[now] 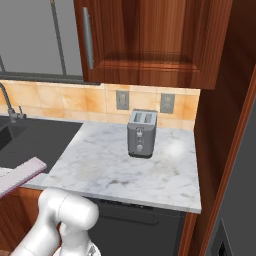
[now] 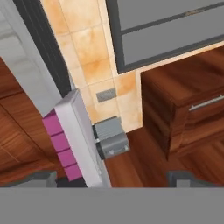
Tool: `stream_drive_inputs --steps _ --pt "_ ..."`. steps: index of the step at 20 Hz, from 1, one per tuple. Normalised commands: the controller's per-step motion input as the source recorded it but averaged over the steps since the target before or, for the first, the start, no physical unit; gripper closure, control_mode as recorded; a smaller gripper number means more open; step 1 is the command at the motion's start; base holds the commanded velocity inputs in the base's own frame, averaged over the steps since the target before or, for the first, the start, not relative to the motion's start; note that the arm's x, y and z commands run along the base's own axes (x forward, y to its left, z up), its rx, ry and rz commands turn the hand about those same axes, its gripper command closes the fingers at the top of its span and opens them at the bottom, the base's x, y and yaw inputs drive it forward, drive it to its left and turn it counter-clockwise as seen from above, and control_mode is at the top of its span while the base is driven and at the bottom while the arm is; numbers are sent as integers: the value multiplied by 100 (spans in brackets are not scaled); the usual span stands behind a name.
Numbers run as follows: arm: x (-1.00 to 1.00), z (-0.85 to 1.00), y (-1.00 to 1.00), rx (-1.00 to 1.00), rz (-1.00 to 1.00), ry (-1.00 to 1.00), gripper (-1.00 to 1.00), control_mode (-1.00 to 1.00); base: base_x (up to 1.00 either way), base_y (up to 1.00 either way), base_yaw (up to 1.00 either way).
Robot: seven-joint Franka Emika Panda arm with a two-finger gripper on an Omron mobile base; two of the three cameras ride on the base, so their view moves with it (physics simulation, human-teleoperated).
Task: The ice cube tray has been filled with water. Take the tray and place it in the freezer to make ice. Close the freezer door after placing the tray.
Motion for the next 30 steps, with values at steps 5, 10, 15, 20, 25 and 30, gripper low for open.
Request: stream_drive_inputs --steps 5,10,15,20,25,30 --pt "28 -19 0 13 0 0 -100 -100 0 0 0" --pt "26 -15 4 0 0 1 -100 -100 0 0 0" --pt "24 -17 18 -1 0 9 -100 -100 0 0 0" --pt "21 -13 5 -3 0 11 -100 -100 0 0 0" --pt "7 -17 6 -6 0 0 -100 -100 0 0 0" --pt "0 -7 3 -7 0 -1 -100 -100 0 0 0"
